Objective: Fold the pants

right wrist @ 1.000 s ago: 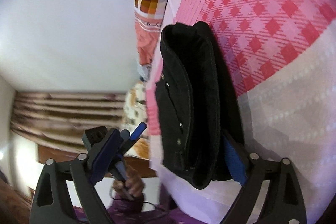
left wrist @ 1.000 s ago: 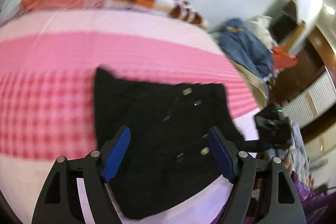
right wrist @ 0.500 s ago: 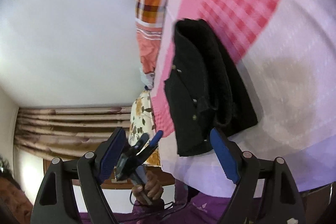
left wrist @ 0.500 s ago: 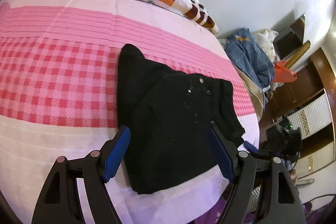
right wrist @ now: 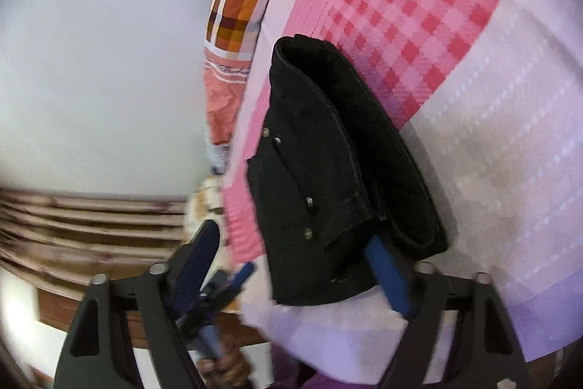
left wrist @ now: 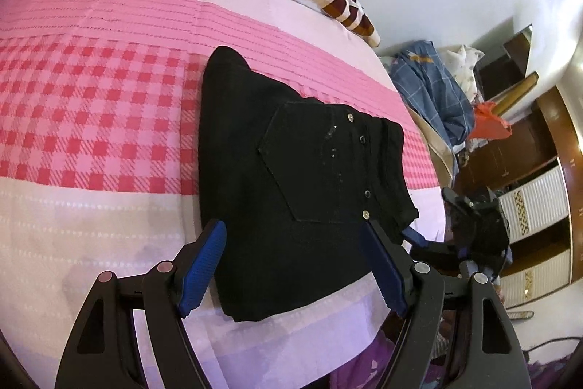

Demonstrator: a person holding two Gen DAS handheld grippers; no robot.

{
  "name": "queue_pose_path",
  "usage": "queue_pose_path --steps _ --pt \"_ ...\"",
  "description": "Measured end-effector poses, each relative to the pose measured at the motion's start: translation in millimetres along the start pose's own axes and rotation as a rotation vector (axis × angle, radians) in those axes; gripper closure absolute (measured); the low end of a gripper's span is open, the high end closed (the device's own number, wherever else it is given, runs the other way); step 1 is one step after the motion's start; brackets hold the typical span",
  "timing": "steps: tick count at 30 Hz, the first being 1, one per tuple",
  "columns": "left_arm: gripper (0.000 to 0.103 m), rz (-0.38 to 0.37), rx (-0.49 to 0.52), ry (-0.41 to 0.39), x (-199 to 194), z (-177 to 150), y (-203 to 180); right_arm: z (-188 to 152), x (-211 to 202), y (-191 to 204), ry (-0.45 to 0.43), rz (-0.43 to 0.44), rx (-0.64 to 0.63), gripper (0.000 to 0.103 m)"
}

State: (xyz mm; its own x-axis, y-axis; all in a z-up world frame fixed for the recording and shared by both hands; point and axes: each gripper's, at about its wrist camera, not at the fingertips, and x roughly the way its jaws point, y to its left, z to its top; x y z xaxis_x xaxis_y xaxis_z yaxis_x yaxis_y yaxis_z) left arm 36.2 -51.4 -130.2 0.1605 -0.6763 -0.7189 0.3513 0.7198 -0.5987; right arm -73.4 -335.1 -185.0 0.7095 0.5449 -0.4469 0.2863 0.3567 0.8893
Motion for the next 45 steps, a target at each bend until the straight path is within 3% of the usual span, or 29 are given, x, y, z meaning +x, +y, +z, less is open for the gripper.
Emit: queue_pose_path --steps 1,4,10,13,17,22,30,36,40,42,43,45 --pt "0.026 -0.004 -0.008 0.003 0.6 -0.4 1.2 -0.8 3.8 -2.3 0.007 -0.022 0.004 0.088" --pt "0.026 -0.002 -0.022 0.014 2.1 -1.7 3.7 -1.5 2.9 -11.8 -0.015 -0.022 0.037 0.09" --pt "0.026 0.01 -0.034 0.0 -5.5 -2.5 5.4 -13.6 -28.7 15.2 -0.047 0.08 -0.008 0.09" --pt "0.026 0.015 -0.034 -0.012 -9.7 -2.6 6.4 -20.2 -31.3 1.3 -0.038 0.042 0.012 0.09" --pt "0.025 0.026 -0.021 0.013 -3.2 -4.4 4.6 -26.6 -19.5 -45.6 -0.008 0.043 0.157 0.092" --pt "0.025 0.053 0.02 0.04 5.2 -6.3 -2.7 -22.4 -16.3 -42.1 -0.005 0.062 0.146 0.091" --pt "0.025 0.099 0.077 0.016 7.9 -4.7 -12.3 -21.9 -17.0 -52.6 0.016 0.111 0.181 0.088" --pt "0.025 0.164 0.121 -0.011 10.4 -0.8 -17.7 -20.5 -26.7 -42.5 0.012 0.075 0.147 0.085" --pt "0.025 0.224 0.166 -0.037 8.7 0.4 -20.7 -12.9 -41.5 -27.7 -0.029 -0.002 0.078 0.077" --pt "0.025 0.255 0.186 -0.048 8.2 1.1 -22.7 -8.0 -50.9 -17.9 -0.069 -0.07 0.017 0.061" --pt "0.025 0.266 0.194 -0.053 8.0 0.8 -23.4 -5.9 -53.6 -14.3 -0.089 -0.099 -0.007 0.047" --pt "0.025 0.291 0.207 -0.059 8.0 0.8 -24.1 -1.1 -54.0 -8.8 -0.1 -0.11 -0.036 0.041"
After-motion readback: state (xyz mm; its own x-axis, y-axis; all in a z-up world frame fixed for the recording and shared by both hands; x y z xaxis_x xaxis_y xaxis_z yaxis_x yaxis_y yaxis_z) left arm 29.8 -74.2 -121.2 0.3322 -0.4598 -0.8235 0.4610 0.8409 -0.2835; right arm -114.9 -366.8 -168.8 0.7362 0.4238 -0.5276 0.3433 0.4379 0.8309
